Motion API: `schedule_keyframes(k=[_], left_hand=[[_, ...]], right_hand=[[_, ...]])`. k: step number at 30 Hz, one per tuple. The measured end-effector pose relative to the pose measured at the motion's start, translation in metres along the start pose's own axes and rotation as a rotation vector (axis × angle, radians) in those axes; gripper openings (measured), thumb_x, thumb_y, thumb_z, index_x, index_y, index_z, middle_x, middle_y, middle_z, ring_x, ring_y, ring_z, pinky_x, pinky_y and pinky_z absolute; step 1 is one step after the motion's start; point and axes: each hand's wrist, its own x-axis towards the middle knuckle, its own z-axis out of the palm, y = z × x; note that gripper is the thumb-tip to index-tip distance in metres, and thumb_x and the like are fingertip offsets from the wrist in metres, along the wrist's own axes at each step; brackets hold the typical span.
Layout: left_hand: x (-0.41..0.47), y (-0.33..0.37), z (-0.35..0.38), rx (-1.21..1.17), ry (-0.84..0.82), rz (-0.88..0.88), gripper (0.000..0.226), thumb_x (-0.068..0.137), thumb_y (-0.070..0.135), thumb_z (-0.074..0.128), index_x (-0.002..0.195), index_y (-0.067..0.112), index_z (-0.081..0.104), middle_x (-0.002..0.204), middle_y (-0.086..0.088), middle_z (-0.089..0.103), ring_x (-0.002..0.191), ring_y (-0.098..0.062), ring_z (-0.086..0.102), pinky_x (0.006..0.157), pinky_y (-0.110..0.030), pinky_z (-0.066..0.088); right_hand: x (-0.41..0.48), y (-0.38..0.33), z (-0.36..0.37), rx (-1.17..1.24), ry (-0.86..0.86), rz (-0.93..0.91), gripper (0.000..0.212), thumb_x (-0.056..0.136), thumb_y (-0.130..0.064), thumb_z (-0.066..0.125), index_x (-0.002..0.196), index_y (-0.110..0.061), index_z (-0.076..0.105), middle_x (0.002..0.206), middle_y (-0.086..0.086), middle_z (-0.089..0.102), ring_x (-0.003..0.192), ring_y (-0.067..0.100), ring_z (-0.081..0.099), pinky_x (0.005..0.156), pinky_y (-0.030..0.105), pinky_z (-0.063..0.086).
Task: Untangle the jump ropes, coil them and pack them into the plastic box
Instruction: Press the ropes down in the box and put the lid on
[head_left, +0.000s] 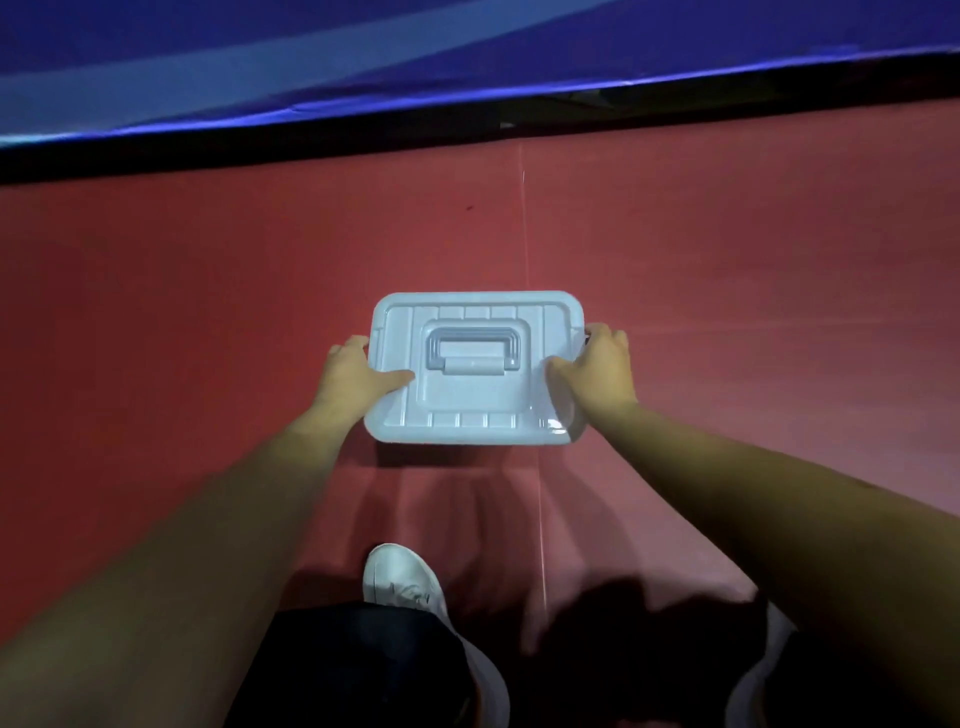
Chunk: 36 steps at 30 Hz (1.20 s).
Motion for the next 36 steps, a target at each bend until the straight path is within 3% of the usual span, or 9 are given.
schedule_keyframes(k=[5,12,17,22,26,28,30,33,36], left_hand=[[0.039,-0.002,0.029,-0.028,-0.011,-0.019,0.063,0.069,0.035,0.085,0.123,0.012,0.062,0.118,-0.011,0.064,0.103,-0.027,0.064,0.092,-0.043,0.053],[0.086,-0.001,0.073,0.053,-0.012,0.059,0.04,0.084,0.018,0.07,0.123,0.01,0.064,0.113,-0.017,0.055,0.104,-0.032,0.057,0.094,-0.037,0.046],[0.106,-0.008,0.091,0.093,-0.047,0.089,0.044,0.083,0.012,0.07,0.126,0.011,0.064,0.109,-0.019,0.058,0.102,-0.034,0.058,0.092,-0.035,0.045],[0.112,-0.015,0.101,-0.087,-0.041,0.043,0.056,0.086,0.007,0.069,0.139,0.014,0.054,0.117,-0.009,0.064,0.104,-0.024,0.061,0.094,-0.033,0.047],[0.114,-0.015,0.104,-0.157,-0.04,0.001,0.053,0.088,0.007,0.068,0.138,0.016,0.053,0.11,-0.003,0.066,0.094,-0.021,0.063,0.084,-0.03,0.048],[0.113,-0.018,0.105,-0.158,-0.038,-0.023,0.052,0.088,0.015,0.07,0.138,0.017,0.054,0.109,-0.003,0.066,0.097,-0.022,0.063,0.089,-0.034,0.05],[0.111,-0.026,0.108,-0.136,-0.023,-0.029,0.051,0.085,0.029,0.071,0.134,0.02,0.057,0.108,-0.003,0.07,0.103,-0.026,0.063,0.097,-0.042,0.049],[0.108,-0.03,0.112,-0.109,-0.014,-0.015,0.042,0.088,0.031,0.067,0.129,0.022,0.061,0.107,-0.006,0.071,0.101,-0.028,0.064,0.099,-0.045,0.046],[0.103,-0.024,0.115,-0.124,-0.042,0.018,0.037,0.089,0.025,0.068,0.126,0.023,0.062,0.084,-0.001,0.065,0.085,-0.023,0.064,0.079,-0.032,0.048]], right_hand=[[0.052,0.018,0.009,-0.038,0.019,0.053,0.021,0.086,-0.005,0.052,0.105,-0.007,0.06,0.114,0.014,0.059,0.098,0.028,0.056,0.079,0.033,0.045],[0.101,0.049,0.044,-0.103,0.044,0.093,0.016,0.087,0.002,0.047,0.094,-0.009,0.055,0.11,0.012,0.058,0.093,0.027,0.054,0.073,0.029,0.037],[0.119,0.062,0.06,-0.137,0.079,0.079,0.023,0.092,0.0,0.047,0.113,-0.004,0.056,0.109,0.004,0.042,0.096,0.023,0.047,0.081,0.028,0.036],[0.134,0.077,0.063,-0.059,0.054,0.131,0.032,0.095,-0.013,0.057,0.127,-0.01,0.057,0.12,0.012,0.055,0.091,0.021,0.053,0.081,0.031,0.042],[0.129,0.081,0.063,-0.071,0.091,0.148,0.048,0.094,-0.031,0.062,0.138,-0.016,0.051,0.125,0.01,0.046,0.112,0.028,0.053,0.1,0.04,0.045],[0.124,0.084,0.065,-0.024,0.093,0.282,0.065,0.087,-0.044,0.067,0.139,-0.011,0.045,0.13,0.012,0.042,0.117,0.029,0.049,0.101,0.043,0.045],[0.118,0.086,0.066,0.094,0.074,0.461,0.073,0.073,-0.054,0.073,0.124,-0.005,0.052,0.125,0.012,0.053,0.107,0.029,0.058,0.093,0.046,0.052],[0.111,0.089,0.067,0.296,0.046,0.478,0.043,0.075,-0.037,0.074,0.103,-0.006,0.064,0.099,0.009,0.071,0.085,0.026,0.07,0.079,0.046,0.06],[0.113,0.086,0.057,0.255,0.126,0.388,0.026,0.083,-0.022,0.069,0.102,-0.008,0.058,0.098,0.005,0.067,0.085,0.024,0.065,0.074,0.036,0.055]])
